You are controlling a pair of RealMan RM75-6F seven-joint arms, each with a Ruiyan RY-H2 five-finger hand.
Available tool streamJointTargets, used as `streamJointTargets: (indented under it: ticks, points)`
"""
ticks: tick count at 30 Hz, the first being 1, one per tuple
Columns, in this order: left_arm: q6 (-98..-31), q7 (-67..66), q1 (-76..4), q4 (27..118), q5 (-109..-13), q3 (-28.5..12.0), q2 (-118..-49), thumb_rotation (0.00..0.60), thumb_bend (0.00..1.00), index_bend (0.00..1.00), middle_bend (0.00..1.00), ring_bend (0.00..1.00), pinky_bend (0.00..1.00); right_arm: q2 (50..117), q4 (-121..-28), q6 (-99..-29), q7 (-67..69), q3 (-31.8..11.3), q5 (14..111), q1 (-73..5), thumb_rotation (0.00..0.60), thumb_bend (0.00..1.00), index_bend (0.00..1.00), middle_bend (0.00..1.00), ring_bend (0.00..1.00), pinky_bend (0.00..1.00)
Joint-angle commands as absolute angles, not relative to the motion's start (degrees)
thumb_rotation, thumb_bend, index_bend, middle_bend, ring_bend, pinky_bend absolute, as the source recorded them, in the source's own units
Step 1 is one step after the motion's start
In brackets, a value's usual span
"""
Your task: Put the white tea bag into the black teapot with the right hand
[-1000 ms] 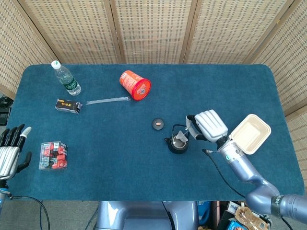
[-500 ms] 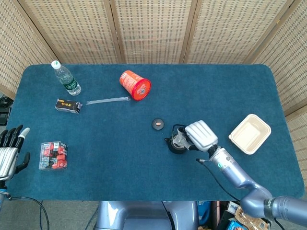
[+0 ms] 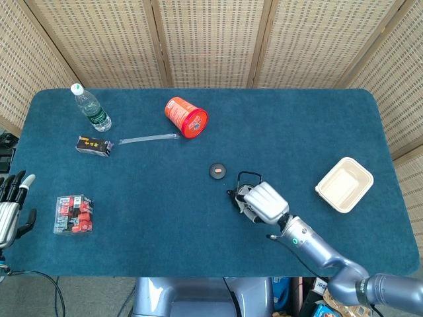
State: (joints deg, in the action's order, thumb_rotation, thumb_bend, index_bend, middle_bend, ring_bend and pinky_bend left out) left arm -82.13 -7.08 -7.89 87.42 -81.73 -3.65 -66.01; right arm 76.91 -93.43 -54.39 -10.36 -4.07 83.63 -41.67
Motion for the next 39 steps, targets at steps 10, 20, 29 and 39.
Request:
streamJointTargets:
  ticks: [10, 20, 29, 39]
  points:
    - [-82.3, -7.5, -7.8, 88.0, -81.7, -3.7, -65.6, 0.6, 0.51, 0.0, 0.0, 0.0, 0.0, 77.9, -91.3, -55.1, -10.7, -1.4, 87.8, -41.2, 0.597, 0.84, 0.5, 0.91, 0.96, 0.99]
    - [-83.0, -7.5, -7.5, 88.3, -81.8, -3.8, -65.2, 0.6, 0.51, 0.0, 0.0, 0.0, 0.0, 76.4, -93.5, -53.3, -12.3, -0.4, 87.3, -41.0, 0.272, 0.85, 0.31, 0.9, 0.96, 0.99]
    - [-83.5, -7.9, -7.3, 88.8, -81.8, -4.1, -64.6, 0.6, 0.51, 0.0, 0.0, 0.0, 0.0, 71.5, -96.4, -48.5, -10.5, -1.8, 83.8, -43.0, 0.266, 0.98, 0.23, 0.93, 0.96, 0.99]
    - [-83.3, -8.6, -7.7, 89.4, -81.9, -4.4, -64.3, 0.6, 0.51, 0.0, 0.0, 0.0, 0.0, 68.5, -96.6, -41.7, -11.8, -2.5, 76.3, -45.3, 0.294, 1.0, 0.2, 0.95, 0.97, 1.0]
